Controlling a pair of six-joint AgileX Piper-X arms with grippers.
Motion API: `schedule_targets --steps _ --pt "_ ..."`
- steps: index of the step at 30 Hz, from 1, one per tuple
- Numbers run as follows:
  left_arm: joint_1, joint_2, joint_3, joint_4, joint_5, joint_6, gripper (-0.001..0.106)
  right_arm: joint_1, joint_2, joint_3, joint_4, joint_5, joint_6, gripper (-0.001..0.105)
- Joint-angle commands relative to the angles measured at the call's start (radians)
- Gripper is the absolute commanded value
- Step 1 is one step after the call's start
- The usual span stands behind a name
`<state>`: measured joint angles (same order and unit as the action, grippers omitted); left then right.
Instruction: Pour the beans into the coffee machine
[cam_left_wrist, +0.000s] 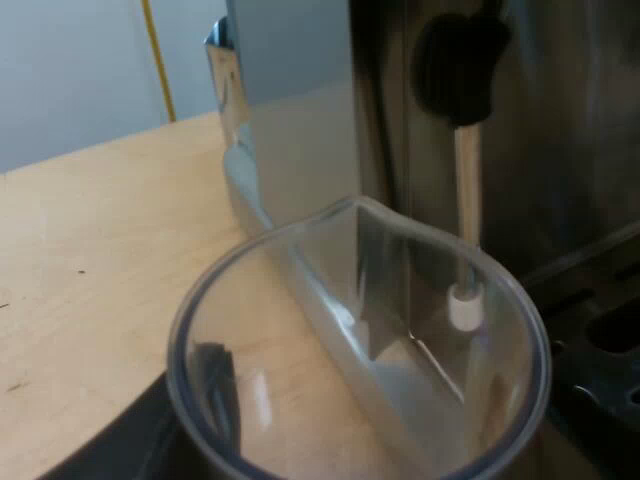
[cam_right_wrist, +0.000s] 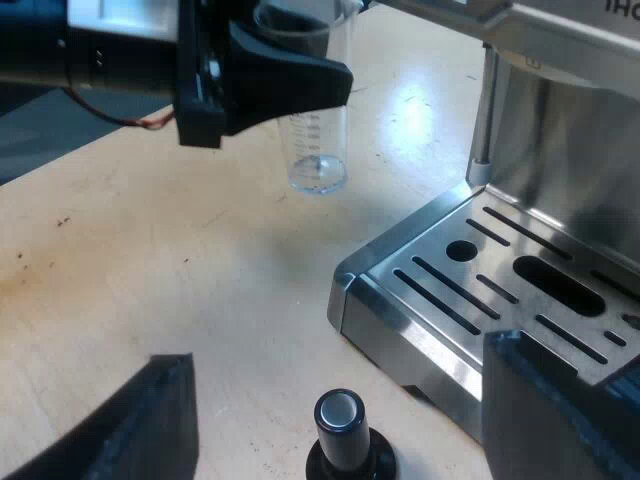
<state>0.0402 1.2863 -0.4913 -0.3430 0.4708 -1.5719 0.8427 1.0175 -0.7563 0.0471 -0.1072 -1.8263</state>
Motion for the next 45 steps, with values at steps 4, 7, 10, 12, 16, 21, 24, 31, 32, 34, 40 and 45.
schedule_targets --steps 4,7,10,12,16,21,24,31,32,34,40,45 --pt "-0.002 0.097 0.002 -0.126 0.006 -0.014 0.037 0.002 -0.001 -0.005 -0.005 -0.001 -0.01 0.062" --pt "-0.002 0.114 0.006 -0.161 0.006 -0.034 0.037 0.002 -0.001 -0.005 -0.005 -0.001 -0.01 0.062" --pt "-0.002 0.172 0.023 -0.276 0.006 -0.073 0.037 0.002 -0.001 -0.005 -0.005 -0.001 -0.01 0.062" --pt "-0.002 0.182 0.023 -0.283 0.006 -0.075 0.037 0.002 -0.001 -0.005 -0.005 -0.001 -0.01 0.062" --pt "-0.002 0.239 0.023 -0.332 0.004 -0.077 0.034 0.002 -0.001 -0.005 -0.005 -0.001 -0.01 0.062" --pt "-0.002 0.284 0.023 -0.377 -0.038 -0.077 0.034 0.002 -0.001 -0.005 -0.005 -0.001 -0.01 0.062" --pt "0.002 0.309 0.023 -0.386 -0.042 -0.077 0.034 0.002 -0.001 -0.005 -0.005 -0.001 -0.01 0.062" --pt "0.005 0.37 0.023 -0.397 -0.042 -0.077 0.034 0.002 -0.001 -0.005 -0.005 -0.001 -0.01 0.062" --pt "0.005 0.373 0.023 -0.397 -0.042 -0.077 0.034 0.002 -0.001 -0.005 -0.005 -0.001 -0.01 0.062" --pt "0.005 0.378 0.023 -0.397 -0.042 -0.077 0.034 0.002 -0.001 -0.005 -0.005 -0.001 -0.01 0.062" --pt "0.005 0.379 0.023 -0.376 -0.041 -0.077 0.054 0.002 -0.001 -0.005 -0.005 -0.001 -0.01 0.062" --pt "0.005 0.379 0.023 -0.365 -0.041 -0.077 0.072 0.002 -0.001 -0.005 -0.005 -0.001 -0.01 0.062"
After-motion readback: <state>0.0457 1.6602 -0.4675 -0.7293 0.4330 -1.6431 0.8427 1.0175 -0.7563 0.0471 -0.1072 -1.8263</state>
